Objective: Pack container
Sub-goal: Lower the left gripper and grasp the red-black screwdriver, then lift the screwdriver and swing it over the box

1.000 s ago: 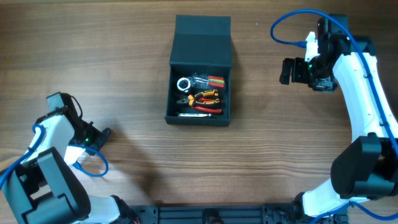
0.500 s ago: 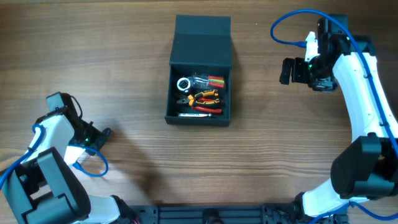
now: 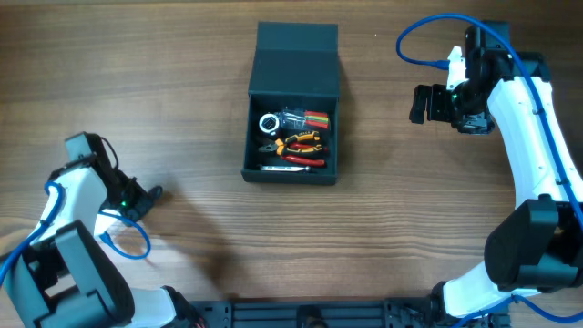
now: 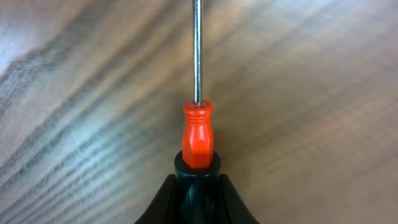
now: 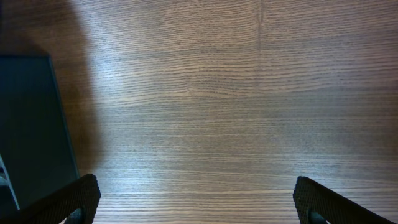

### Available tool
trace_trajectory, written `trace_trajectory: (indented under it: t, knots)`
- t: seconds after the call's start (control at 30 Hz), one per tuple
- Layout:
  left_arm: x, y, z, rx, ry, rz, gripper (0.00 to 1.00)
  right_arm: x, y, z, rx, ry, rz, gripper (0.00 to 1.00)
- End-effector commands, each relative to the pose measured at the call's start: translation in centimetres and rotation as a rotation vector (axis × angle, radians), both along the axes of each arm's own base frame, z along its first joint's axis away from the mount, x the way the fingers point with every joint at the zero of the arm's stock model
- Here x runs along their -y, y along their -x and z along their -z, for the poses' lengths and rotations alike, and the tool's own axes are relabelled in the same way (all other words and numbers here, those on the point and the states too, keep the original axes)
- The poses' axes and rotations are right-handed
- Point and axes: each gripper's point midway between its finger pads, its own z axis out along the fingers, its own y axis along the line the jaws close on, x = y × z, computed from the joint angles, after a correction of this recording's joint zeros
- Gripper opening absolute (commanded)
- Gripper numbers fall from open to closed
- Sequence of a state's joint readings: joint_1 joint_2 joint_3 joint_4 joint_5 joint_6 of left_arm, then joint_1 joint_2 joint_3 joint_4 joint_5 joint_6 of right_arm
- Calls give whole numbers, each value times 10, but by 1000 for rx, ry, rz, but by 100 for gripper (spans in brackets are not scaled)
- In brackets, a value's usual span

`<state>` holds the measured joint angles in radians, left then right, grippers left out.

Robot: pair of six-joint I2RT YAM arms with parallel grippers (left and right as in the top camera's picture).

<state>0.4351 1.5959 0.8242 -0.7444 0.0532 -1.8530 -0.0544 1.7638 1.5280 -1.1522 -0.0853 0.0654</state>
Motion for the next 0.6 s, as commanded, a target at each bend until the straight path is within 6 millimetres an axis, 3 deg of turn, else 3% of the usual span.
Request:
trace_trajectory:
  t: [0.0, 0.17, 0.27, 0.4, 0.57]
  knots:
    - [-19, -32, -44, 118, -99, 210, 4, 4, -3, 3, 1, 9, 4, 100]
    - [-26, -57, -92, 188, -166, 497, 4, 4, -5, 3, 10, 10, 4, 100]
    - [-22, -80, -123, 270, -220, 753, 4, 3, -6, 2, 14, 5, 5, 100]
    - [17, -123, -169, 530, -259, 1168, 4, 0, -9, 1, 25, -14, 19, 100]
    - [58, -142, -203, 616, -367, 1509, 4, -1, -11, 1, 32, -22, 16, 100]
